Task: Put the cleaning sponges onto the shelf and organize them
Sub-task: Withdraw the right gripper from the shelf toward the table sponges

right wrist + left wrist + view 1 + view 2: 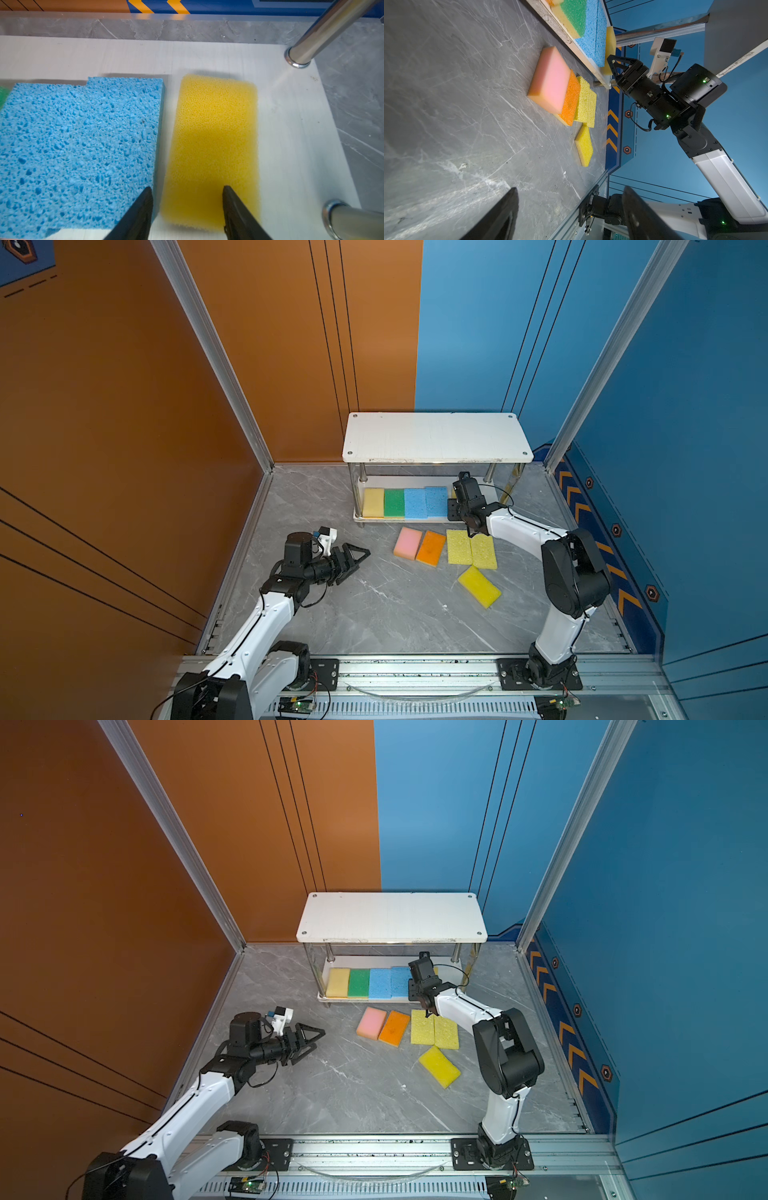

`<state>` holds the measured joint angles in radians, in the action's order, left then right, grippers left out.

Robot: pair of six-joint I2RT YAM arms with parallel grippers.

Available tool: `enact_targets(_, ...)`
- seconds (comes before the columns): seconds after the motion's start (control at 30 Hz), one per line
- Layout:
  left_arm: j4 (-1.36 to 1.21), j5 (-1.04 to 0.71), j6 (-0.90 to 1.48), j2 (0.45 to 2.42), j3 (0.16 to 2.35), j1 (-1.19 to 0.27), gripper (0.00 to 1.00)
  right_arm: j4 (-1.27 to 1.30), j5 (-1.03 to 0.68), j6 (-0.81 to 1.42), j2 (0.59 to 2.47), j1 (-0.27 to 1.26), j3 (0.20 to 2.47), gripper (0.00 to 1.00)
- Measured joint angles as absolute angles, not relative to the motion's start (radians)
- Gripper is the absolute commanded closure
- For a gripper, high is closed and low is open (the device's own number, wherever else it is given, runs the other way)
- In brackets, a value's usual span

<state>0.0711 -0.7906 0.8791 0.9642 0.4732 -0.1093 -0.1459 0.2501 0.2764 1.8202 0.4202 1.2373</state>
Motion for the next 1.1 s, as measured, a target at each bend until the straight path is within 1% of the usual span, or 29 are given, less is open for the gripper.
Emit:
enact_targets(0.23,0.071,-0.791,0.879,0.970,0.472,-0.109,0.21,-0.158,0.313,0.232,1.820,0.459,1.237,0.42)
enact_targets(0.67,0.069,-0.791,0.879,0.982,0.471,-0.105,0.21,-0.157,0.338,0.223,1.811,0.469,1.229,0.41)
enact_targets(0.97,0.065,-0.791,0.880,0.986,0.471,-0.105,0.21,-0.157,0.345,0.246,1.669,0.471,1.161,0.36)
enact_targets(1.1,0.064,-0.791,0.887,0.977,0.471,-0.105,0.21,-0.157,0.317,0.266,1.608,0.469,1.143,0.34)
